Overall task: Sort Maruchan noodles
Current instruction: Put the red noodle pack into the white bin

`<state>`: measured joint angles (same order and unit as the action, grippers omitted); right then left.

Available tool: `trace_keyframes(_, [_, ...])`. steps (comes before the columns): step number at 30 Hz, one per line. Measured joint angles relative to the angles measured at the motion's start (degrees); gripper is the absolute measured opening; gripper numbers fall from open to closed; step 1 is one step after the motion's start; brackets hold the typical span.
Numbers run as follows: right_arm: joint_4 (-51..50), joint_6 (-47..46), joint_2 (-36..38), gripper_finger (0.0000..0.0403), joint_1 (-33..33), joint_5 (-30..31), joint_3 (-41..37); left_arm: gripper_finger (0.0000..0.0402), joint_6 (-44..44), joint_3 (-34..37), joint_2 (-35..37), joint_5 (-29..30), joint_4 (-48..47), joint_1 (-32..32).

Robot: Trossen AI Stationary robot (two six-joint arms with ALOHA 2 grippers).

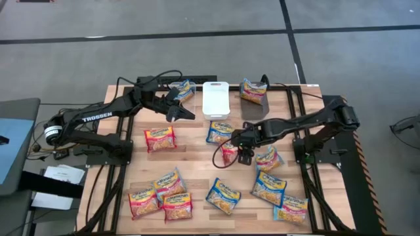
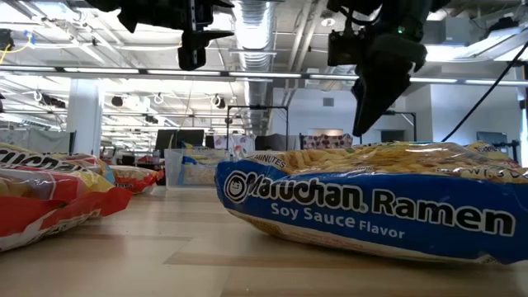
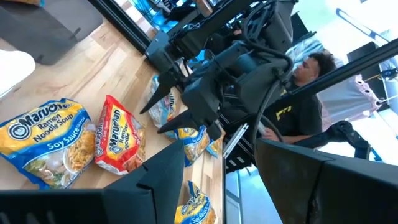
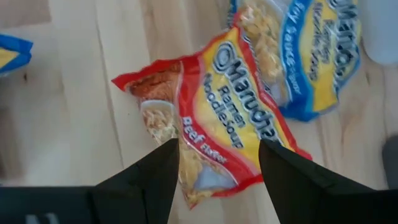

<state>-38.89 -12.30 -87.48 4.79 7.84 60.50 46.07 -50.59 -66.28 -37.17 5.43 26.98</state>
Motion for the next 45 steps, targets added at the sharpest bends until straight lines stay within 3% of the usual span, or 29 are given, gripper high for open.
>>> trace_keyframes(10, [8.1,8.4,0.0,0.0244,2.5,0.2,-4.5,0.0184,0.0,0.0,0.0,0.4,0.0,0.0])
trace_keyframes(26, [9.3,10.1,-13.5,0.0240,2.6,4.6,-2.5,0.0184,0.0,0.0,0.0,1.2,-1.9,0.0])
trace_keyframes(30, [9.0,8.4,-14.0,0.0193,2.6,4.3,-1.9,0.0184,0.0,0.0,0.0,1.2,-2.0,0.0])
trace_keyframes(38, [8.7,5.7,-13.9,0.0020,2.3,3.4,-2.0,0.0184,0.1,0.0,0.0,1.7,-2.1,0.0])
trace_keyframes(45, [4.4,5.0,-14.5,0.0007,3.7,3.3,2.9,0.0184,0.1,0.0,0.0,1.8,-2.1,0.0])
